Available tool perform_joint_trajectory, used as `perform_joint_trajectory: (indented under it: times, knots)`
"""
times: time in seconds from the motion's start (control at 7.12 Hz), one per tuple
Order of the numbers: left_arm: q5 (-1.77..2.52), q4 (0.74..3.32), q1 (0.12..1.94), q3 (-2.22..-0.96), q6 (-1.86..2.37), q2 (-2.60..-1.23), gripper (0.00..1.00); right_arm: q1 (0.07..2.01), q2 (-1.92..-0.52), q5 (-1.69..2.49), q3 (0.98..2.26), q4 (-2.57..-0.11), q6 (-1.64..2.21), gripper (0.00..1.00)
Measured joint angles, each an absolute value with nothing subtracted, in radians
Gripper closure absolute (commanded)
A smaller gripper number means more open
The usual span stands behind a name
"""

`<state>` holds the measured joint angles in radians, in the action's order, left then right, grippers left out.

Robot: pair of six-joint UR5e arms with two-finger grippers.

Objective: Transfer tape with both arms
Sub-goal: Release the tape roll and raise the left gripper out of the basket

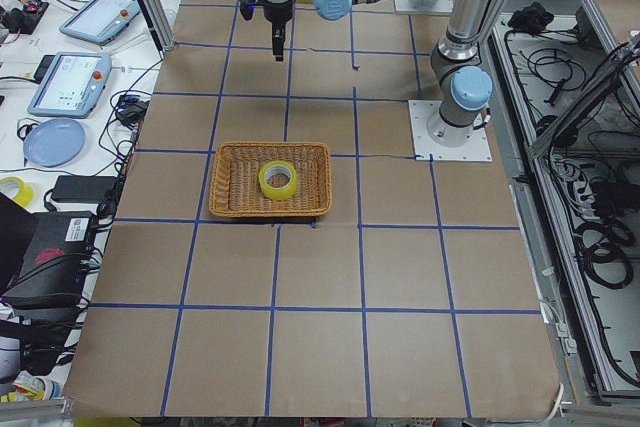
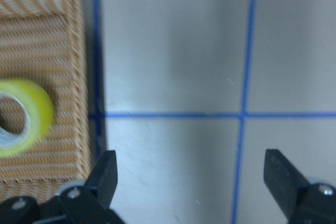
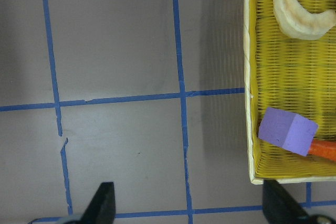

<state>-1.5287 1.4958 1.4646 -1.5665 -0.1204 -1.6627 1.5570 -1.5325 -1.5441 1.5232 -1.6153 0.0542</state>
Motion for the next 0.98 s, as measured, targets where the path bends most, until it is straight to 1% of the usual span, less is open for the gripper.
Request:
perform_joint_trajectory:
  times: [0.42,0.98]
  knots:
    - [-1.558,1.584,1.552,-1.541,-0.108,-1.655,0.0,1.557,-1.532,-1.544,1.523,-1.615,0.054,0.0]
    - [-1.565,1.588,1.573,-1.547,-0.103,-1.655,0.0,1.557,-1.532,-1.545,1.523,-1.614,0.054,0.0]
